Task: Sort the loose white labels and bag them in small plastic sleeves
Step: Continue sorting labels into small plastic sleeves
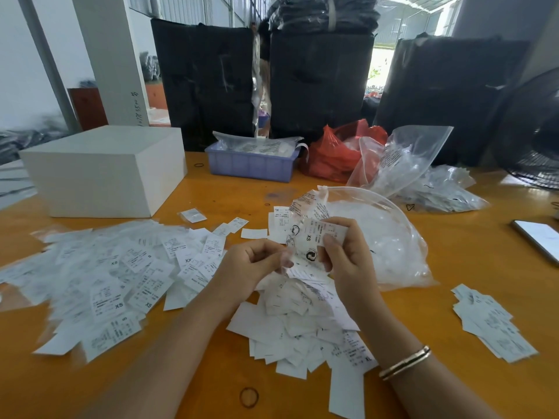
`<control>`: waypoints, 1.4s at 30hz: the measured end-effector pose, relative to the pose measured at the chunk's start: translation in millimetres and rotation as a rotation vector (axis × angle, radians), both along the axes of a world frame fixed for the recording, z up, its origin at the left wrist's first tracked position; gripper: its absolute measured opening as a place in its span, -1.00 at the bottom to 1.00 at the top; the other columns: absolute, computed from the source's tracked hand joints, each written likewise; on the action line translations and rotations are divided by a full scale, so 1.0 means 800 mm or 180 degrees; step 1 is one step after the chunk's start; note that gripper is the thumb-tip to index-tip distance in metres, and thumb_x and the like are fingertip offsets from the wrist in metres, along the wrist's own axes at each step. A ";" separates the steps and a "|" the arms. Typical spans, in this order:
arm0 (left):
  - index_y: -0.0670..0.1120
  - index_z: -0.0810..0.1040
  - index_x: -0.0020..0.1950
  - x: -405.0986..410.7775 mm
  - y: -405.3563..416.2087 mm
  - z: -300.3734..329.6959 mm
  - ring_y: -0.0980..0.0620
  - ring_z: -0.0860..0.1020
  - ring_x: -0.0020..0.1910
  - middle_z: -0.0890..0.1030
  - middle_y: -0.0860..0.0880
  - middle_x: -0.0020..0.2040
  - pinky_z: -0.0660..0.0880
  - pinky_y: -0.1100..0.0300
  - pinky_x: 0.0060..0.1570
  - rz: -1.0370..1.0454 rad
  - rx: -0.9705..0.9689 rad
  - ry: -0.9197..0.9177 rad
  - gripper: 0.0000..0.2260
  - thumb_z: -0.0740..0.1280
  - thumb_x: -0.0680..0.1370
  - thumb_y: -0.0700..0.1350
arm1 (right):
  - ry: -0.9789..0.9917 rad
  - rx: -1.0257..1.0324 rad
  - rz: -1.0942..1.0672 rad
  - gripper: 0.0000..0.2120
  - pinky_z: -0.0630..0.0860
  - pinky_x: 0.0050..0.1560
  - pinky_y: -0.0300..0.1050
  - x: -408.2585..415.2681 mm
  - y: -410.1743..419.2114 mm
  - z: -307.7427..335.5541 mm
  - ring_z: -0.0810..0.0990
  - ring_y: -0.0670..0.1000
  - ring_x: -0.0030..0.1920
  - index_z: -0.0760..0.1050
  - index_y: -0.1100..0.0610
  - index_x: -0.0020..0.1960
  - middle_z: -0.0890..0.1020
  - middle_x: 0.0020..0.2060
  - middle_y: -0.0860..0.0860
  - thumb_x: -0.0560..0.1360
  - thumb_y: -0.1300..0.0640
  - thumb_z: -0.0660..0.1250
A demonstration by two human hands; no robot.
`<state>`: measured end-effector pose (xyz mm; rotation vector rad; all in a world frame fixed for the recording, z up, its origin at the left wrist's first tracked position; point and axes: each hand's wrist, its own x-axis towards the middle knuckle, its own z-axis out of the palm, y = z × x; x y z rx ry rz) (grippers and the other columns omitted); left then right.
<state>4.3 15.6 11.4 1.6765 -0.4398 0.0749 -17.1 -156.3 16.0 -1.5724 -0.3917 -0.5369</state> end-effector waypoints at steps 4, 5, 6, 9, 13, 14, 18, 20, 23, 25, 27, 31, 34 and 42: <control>0.09 0.65 -0.18 0.003 0.001 -0.005 0.22 0.62 -0.15 0.68 0.13 -0.19 0.48 0.46 -0.18 0.0282 0.0144 -0.0365 -0.91 0.42 0.42 0.08 | -0.0015 -0.0105 -0.0043 -0.81 0.36 -0.43 -0.33 -0.003 0.001 0.004 0.41 -0.15 -0.42 0.44 -0.10 0.03 0.51 -0.42 -0.16 0.53 0.17 0.17; 0.09 0.64 -0.17 0.004 0.002 -0.005 0.23 0.61 -0.14 0.67 0.16 -0.18 0.49 0.44 -0.17 0.0383 0.0184 -0.0462 -0.92 0.42 0.42 0.07 | -0.0025 -0.0202 -0.0065 -0.80 0.37 -0.42 -0.32 -0.003 0.002 0.004 0.42 -0.16 -0.42 0.43 -0.12 0.04 0.52 -0.42 -0.18 0.54 0.17 0.17; 0.08 0.63 -0.16 0.004 0.003 -0.006 0.24 0.61 -0.12 0.67 0.18 -0.16 0.50 0.44 -0.16 0.0464 0.0200 -0.0542 -0.90 0.41 0.42 0.08 | -0.0023 -0.0340 -0.0085 -0.77 0.39 -0.41 -0.30 -0.004 0.004 0.004 0.43 -0.17 -0.41 0.42 -0.13 0.04 0.53 -0.41 -0.19 0.57 0.20 0.18; 0.09 0.61 -0.15 0.003 0.004 -0.006 0.26 0.61 -0.10 0.67 0.21 -0.14 0.49 0.45 -0.15 0.0596 0.0223 -0.0677 -0.85 0.38 0.39 0.13 | 0.0075 -0.0754 -0.0125 -0.73 0.42 -0.39 -0.23 -0.004 0.009 -0.001 0.43 -0.16 -0.41 0.38 -0.15 0.05 0.53 -0.41 -0.17 0.59 0.24 0.18; 0.10 0.60 -0.17 0.002 0.003 -0.004 0.25 0.61 -0.12 0.67 0.17 -0.18 0.49 0.46 -0.17 0.0722 0.0252 -0.0802 -0.86 0.37 0.38 0.13 | 0.0086 -0.0946 -0.0276 -0.74 0.34 -0.45 -0.33 -0.005 0.014 -0.005 0.38 -0.16 -0.48 0.37 -0.18 0.03 0.51 -0.44 -0.07 0.58 0.21 0.19; 0.07 0.60 -0.16 0.002 0.003 -0.004 0.24 0.62 -0.12 0.67 0.14 -0.17 0.49 0.45 -0.16 0.0736 0.0241 -0.0833 -0.83 0.38 0.38 0.13 | 0.0084 -0.0923 -0.0301 -0.75 0.34 -0.46 -0.33 -0.005 0.014 -0.005 0.38 -0.16 -0.48 0.36 -0.18 0.03 0.52 -0.43 -0.08 0.59 0.20 0.19; 0.02 0.60 -0.16 0.001 0.003 -0.004 0.22 0.61 -0.14 0.68 0.07 -0.17 0.52 0.42 -0.16 0.0846 0.0347 -0.0995 -0.81 0.39 0.39 0.12 | 0.0064 -0.0806 -0.0412 -0.74 0.34 -0.46 -0.34 -0.006 0.013 -0.003 0.42 -0.18 -0.47 0.35 -0.20 0.03 0.55 -0.39 -0.18 0.60 0.19 0.18; 0.01 0.58 -0.17 0.001 0.003 -0.005 0.20 0.61 -0.13 0.67 0.06 -0.18 0.52 0.39 -0.15 0.0906 0.0400 -0.1055 -0.83 0.40 0.40 0.10 | 0.0033 -0.0830 -0.0429 -0.73 0.32 -0.47 -0.36 -0.008 0.014 -0.002 0.41 -0.18 -0.48 0.35 -0.21 0.03 0.55 -0.40 -0.13 0.59 0.20 0.18; 0.03 0.57 -0.18 0.000 0.003 -0.006 0.18 0.59 -0.14 0.66 0.06 -0.19 0.52 0.38 -0.14 0.1016 0.0499 -0.1156 -0.82 0.38 0.39 0.13 | 0.0017 -0.0927 -0.0447 -0.73 0.30 -0.49 -0.39 -0.010 0.017 -0.003 0.42 -0.18 -0.50 0.35 -0.22 0.03 0.54 -0.41 -0.06 0.59 0.19 0.19; 0.04 0.57 -0.18 0.000 0.003 -0.005 0.19 0.57 -0.14 0.65 0.06 -0.20 0.51 0.38 -0.14 0.1062 0.0536 -0.1192 -0.79 0.36 0.38 0.17 | 0.0017 -0.0957 -0.0449 -0.73 0.30 -0.50 -0.39 -0.010 0.018 -0.003 0.43 -0.18 -0.50 0.35 -0.22 0.03 0.53 -0.42 -0.06 0.59 0.18 0.20; 0.02 0.57 -0.18 -0.001 0.003 -0.005 0.20 0.57 -0.14 0.64 0.07 -0.22 0.49 0.41 -0.16 0.1056 0.0524 -0.1229 -0.76 0.36 0.38 0.18 | 0.0004 -0.0950 -0.0453 -0.73 0.29 -0.51 -0.41 -0.010 0.018 -0.003 0.43 -0.18 -0.51 0.35 -0.21 0.04 0.53 -0.42 -0.06 0.59 0.19 0.19; 0.06 0.55 -0.20 -0.003 0.002 -0.003 0.24 0.55 -0.14 0.61 0.13 -0.25 0.45 0.48 -0.18 0.1011 0.0485 -0.1291 -0.73 0.35 0.36 0.24 | -0.0067 -0.1009 -0.0567 -0.72 0.29 -0.51 -0.44 -0.009 0.016 -0.003 0.45 -0.23 -0.48 0.33 -0.22 0.05 0.53 -0.39 -0.08 0.59 0.19 0.19; 0.06 0.56 -0.20 -0.003 0.001 -0.003 0.20 0.56 -0.14 0.62 0.11 -0.24 0.48 0.43 -0.17 0.0958 0.0470 -0.1285 -0.73 0.35 0.36 0.24 | -0.0119 -0.1125 -0.0581 -0.73 0.29 -0.51 -0.43 -0.008 0.016 -0.005 0.45 -0.22 -0.49 0.33 -0.23 0.04 0.53 -0.40 -0.07 0.59 0.18 0.19; 0.08 0.58 -0.17 -0.003 0.002 -0.001 0.22 0.57 -0.17 0.63 0.17 -0.22 0.51 0.39 -0.19 0.0722 0.0360 -0.1061 -0.81 0.36 0.36 0.17 | -0.0175 -0.1463 -0.0433 -0.73 0.39 -0.38 -0.39 -0.004 0.011 -0.009 0.50 -0.20 -0.38 0.32 -0.21 -0.04 0.56 -0.36 -0.11 0.59 0.19 0.19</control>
